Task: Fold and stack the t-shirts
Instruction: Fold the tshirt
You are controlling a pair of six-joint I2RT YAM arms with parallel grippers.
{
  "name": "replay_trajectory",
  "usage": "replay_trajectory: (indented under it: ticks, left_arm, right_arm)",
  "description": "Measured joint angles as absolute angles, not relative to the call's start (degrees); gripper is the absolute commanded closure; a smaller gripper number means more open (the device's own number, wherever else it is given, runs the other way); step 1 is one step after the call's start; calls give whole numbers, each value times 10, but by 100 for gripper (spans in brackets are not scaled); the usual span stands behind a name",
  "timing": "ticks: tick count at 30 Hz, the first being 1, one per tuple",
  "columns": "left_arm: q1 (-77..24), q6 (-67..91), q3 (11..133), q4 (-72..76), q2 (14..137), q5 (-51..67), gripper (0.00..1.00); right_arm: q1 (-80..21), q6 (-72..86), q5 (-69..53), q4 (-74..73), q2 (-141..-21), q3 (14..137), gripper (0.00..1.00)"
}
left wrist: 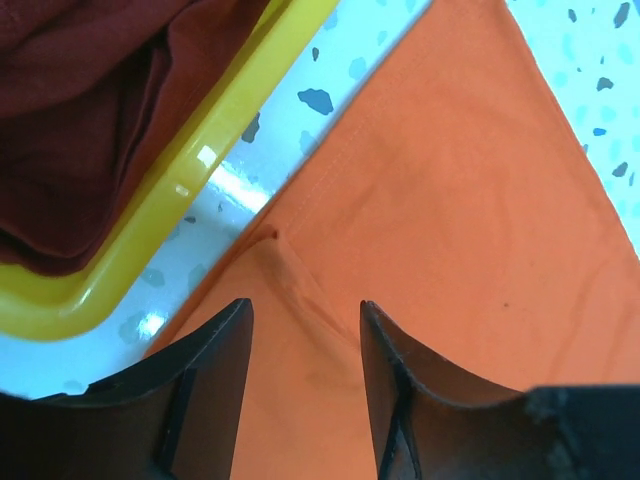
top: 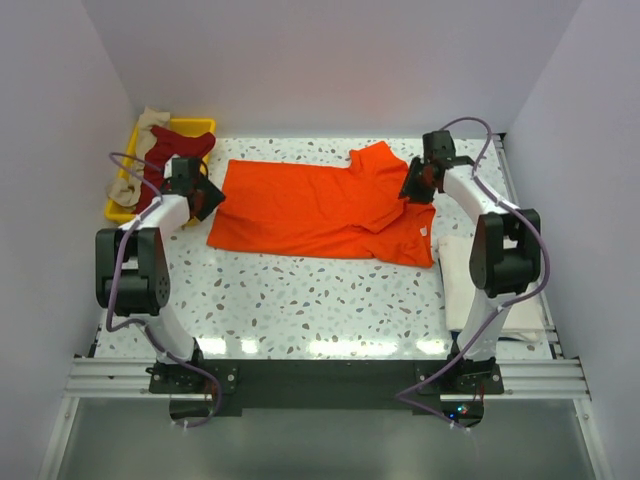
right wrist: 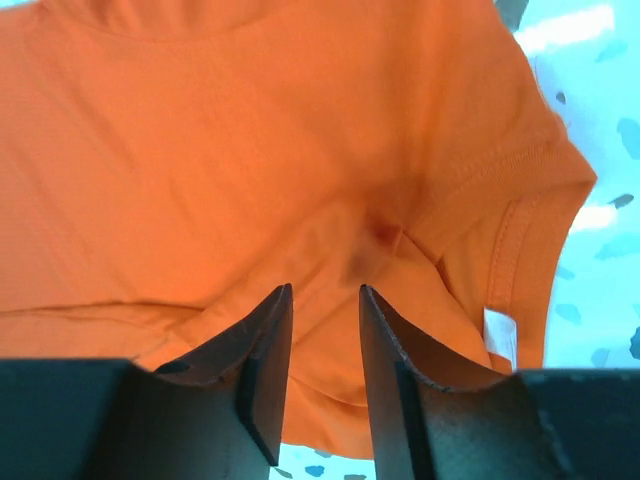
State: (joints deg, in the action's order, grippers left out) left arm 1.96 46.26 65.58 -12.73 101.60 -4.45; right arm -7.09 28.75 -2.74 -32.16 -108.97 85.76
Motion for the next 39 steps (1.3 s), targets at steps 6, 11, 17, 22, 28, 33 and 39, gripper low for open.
replay_trajectory:
  ticks: [6, 11, 17, 22, 28, 33, 39]
  left_arm:
    - [20, 461, 599, -112, 926, -32, 47]
    - [20, 475, 526, -96, 845, -27, 48]
    - [20, 485, 467, -76, 830, -15, 49]
    - [19, 490, 441, -57, 830, -6, 50]
    - [18, 495, 433, -44, 835, 8, 50]
    - [18, 495, 433, -40, 835, 11, 50]
    - [18, 495, 433, -40, 835, 11, 50]
  right_arm:
    - [-71, 280, -28, -323, -1100, 893, 47]
    - [-80, 283, -31, -306, -1053, 825, 40]
    - [-118, 298, -50, -265, -1034, 749, 41]
    - [-134, 317, -68, -231, -1049, 729, 40]
    - [-139, 336, -72, -192, -1077, 726, 33]
    - [-147, 352, -75, -170, -1098, 725, 33]
    - [-157, 366, -82, -158, -1114, 730, 33]
